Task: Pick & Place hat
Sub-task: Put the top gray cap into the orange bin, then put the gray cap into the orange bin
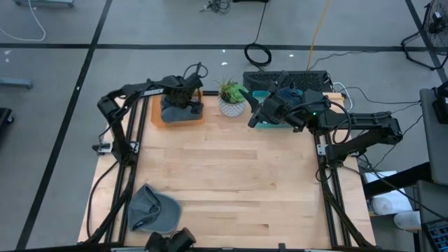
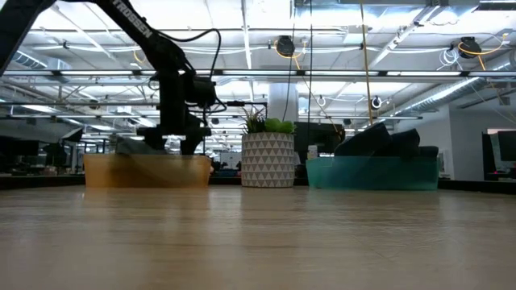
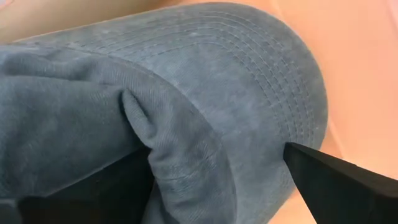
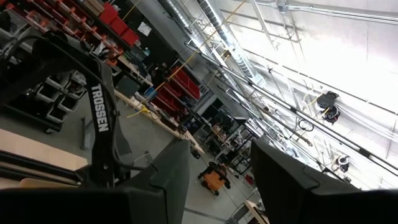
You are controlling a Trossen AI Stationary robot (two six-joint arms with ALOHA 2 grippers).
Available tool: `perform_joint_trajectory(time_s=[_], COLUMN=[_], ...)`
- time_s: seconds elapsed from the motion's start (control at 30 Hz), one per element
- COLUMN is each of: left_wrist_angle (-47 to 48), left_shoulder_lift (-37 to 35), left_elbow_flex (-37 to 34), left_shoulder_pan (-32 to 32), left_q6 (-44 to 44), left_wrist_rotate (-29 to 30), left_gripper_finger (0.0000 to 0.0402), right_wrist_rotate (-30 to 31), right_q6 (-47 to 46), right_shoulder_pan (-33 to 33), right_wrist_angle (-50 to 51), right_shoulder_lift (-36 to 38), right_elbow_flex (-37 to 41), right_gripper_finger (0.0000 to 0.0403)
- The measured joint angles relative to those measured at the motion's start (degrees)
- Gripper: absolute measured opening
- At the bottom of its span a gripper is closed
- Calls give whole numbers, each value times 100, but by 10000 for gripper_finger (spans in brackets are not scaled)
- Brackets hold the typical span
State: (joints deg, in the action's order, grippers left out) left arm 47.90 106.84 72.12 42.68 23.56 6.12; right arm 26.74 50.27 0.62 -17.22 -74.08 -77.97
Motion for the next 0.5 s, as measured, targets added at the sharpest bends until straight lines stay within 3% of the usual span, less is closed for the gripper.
perform_joint_trajectory(time_s=[0.17,0.5], left_wrist_angle=[4,94], left_shoulder_lift=[-157,-1333], left_elbow_flex=[-17,-55], left_shoulder_pan=[4,150], left_q6=[16,82], left_wrist_rotate=[1,-2], left_gripper_finger=[363,363], right_wrist_rotate=[3,1], right_q6=[-2,-7], right_shoulder_pan=[0,0], right_wrist_angle=[1,135], right_shoulder_lift=[0,0], right_elbow_flex=[0,0], right_gripper_finger=[157,157])
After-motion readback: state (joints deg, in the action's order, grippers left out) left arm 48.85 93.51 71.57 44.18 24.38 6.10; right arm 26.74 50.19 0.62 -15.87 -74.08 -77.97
